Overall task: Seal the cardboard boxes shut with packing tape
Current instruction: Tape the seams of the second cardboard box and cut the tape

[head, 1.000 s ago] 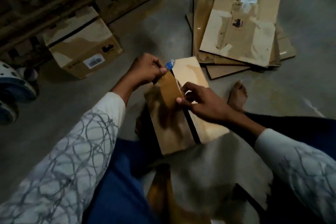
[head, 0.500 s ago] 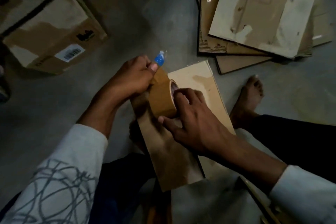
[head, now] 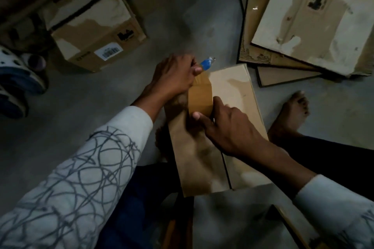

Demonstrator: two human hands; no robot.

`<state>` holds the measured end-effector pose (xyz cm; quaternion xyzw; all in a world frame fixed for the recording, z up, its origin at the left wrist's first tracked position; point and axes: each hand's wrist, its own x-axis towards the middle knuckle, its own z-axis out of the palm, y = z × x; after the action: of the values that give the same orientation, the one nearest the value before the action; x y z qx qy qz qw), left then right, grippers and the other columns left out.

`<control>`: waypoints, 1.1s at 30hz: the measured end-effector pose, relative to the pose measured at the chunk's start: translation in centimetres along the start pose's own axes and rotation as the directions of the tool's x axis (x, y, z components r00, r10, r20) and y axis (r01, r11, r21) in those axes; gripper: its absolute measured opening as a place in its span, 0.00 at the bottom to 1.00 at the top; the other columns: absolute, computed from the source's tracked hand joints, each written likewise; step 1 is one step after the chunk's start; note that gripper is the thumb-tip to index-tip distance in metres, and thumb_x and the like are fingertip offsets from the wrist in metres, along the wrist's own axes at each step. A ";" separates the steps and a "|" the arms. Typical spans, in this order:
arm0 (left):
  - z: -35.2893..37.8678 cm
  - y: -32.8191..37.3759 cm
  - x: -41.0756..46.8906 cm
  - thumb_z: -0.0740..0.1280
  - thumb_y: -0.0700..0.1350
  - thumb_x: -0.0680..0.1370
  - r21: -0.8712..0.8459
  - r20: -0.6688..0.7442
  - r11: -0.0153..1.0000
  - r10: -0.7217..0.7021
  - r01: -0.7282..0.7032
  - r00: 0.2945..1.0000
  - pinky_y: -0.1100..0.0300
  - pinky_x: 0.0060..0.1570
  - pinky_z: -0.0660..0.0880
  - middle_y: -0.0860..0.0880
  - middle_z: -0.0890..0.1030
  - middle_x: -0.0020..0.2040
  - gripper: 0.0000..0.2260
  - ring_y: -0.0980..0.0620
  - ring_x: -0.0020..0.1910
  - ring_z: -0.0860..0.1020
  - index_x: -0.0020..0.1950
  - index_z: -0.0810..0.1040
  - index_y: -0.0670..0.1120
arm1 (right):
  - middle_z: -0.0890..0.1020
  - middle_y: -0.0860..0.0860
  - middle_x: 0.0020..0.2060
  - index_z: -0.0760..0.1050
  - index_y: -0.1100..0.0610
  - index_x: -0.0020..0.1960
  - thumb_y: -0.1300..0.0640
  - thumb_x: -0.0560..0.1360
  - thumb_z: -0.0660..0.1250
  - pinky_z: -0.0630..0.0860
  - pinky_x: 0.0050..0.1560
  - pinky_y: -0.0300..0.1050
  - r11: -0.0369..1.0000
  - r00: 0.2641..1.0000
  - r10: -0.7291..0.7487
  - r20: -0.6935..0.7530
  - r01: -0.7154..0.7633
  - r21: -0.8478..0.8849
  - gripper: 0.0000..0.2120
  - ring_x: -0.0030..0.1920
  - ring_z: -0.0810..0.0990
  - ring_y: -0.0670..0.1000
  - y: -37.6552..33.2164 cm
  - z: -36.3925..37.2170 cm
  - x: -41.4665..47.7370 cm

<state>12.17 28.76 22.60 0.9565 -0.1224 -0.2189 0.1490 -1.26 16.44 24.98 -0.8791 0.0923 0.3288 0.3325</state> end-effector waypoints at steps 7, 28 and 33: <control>-0.2 0.9 1.9 0.65 0.51 0.81 0.133 0.119 0.983 0.111 -0.126 0.987 0.56 0.44 0.66 0.44 0.80 0.54 0.06 0.42 0.53 0.78 0.53 0.77 0.50 | 0.72 0.54 0.44 0.59 0.56 0.65 0.41 0.81 0.61 0.75 0.54 0.67 0.998 0.998 0.040 -0.055 -0.037 0.046 0.24 0.42 0.68 0.55 0.9 -0.7 -0.3; 0.7 -1.5 5.2 0.69 0.51 0.79 0.192 0.153 0.952 0.210 -0.237 0.966 0.54 0.44 0.69 0.48 0.79 0.47 0.06 0.46 0.48 0.77 0.54 0.77 0.51 | 0.68 0.44 0.38 0.63 0.52 0.64 0.36 0.82 0.51 0.75 0.52 0.73 0.992 0.999 -0.015 -0.047 0.021 0.121 0.21 0.44 0.70 0.53 1.6 -0.7 0.9; 1.2 -1.0 4.7 0.67 0.54 0.80 0.220 0.145 0.944 0.216 -0.244 0.966 0.56 0.46 0.65 0.47 0.81 0.54 0.06 0.44 0.52 0.78 0.53 0.77 0.54 | 0.68 0.45 0.38 0.63 0.52 0.62 0.36 0.81 0.51 0.75 0.54 0.72 0.997 0.999 -0.001 -0.035 0.004 0.082 0.21 0.43 0.69 0.53 1.4 -0.9 1.0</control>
<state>15.93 28.01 19.46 0.9318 -0.2671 -0.2403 0.0512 -0.57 14.87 24.10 -0.8705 0.1104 0.3088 0.3670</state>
